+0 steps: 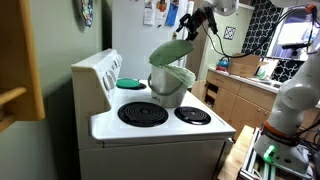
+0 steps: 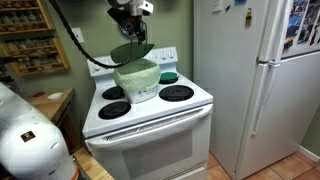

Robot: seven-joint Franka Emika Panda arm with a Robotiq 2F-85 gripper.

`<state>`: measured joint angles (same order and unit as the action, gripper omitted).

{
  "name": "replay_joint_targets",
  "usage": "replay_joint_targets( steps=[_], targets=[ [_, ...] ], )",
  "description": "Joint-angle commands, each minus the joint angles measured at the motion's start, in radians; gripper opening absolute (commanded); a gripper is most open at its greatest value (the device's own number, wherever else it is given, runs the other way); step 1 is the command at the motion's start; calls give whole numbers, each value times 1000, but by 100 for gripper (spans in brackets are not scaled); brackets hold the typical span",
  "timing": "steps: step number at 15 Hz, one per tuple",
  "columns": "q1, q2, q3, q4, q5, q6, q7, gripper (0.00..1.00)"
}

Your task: Open the lid on the bin and put the paper towel into it then close it

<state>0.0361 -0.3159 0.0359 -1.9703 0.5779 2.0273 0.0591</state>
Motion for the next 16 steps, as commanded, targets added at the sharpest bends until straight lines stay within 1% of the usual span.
replay_joint_targets(
  steps=[1,6,8,9,10,16],
  targets=[
    [-9,-45,-21,-6,-72,-60,27,100],
    [-14,-76,-54,-9,-91,-156,26,100],
    [-19,-95,-66,-27,-88,-181,16,100],
    [-24,-107,-71,-47,-88,-180,10,100],
    [-13,-67,-64,-2,-71,-157,4,100],
    [-20,-81,-71,-23,-72,-166,4,100]
  ],
)
